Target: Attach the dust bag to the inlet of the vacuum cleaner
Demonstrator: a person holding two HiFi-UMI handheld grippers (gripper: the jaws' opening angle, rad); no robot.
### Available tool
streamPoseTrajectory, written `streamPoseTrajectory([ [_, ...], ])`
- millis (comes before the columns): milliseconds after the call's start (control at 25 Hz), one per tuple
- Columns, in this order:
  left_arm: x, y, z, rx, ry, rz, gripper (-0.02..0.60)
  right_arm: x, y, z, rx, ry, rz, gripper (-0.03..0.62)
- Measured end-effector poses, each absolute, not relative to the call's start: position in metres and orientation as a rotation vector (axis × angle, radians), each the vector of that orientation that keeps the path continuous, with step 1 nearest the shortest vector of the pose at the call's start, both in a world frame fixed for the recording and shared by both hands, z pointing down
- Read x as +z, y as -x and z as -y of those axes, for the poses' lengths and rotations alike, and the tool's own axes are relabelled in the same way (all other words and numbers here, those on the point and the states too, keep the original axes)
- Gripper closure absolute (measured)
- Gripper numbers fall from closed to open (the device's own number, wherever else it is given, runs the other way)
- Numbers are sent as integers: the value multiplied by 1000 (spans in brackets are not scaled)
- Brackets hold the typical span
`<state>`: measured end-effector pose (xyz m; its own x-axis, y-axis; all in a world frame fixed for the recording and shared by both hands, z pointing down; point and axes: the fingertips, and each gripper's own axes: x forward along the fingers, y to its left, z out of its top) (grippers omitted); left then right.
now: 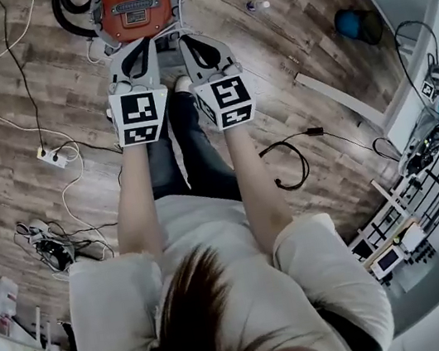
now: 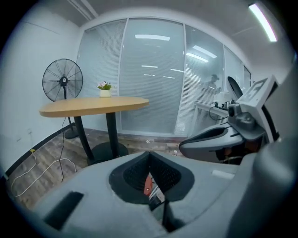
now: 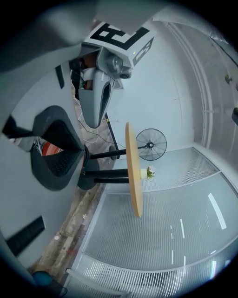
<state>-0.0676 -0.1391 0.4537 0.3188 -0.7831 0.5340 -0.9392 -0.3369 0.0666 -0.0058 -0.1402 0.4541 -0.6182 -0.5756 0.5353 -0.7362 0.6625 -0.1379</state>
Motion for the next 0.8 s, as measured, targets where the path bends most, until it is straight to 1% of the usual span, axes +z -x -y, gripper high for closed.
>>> streamPoseTrajectory([
  [440, 328, 68, 140, 392, -2355, 1649, 565, 340, -5, 140, 367, -1120, 2509, 592],
  [800, 239, 64, 133, 344, -2495, 1707, 565, 260, -18, 123, 291, -1144, 2574, 592],
])
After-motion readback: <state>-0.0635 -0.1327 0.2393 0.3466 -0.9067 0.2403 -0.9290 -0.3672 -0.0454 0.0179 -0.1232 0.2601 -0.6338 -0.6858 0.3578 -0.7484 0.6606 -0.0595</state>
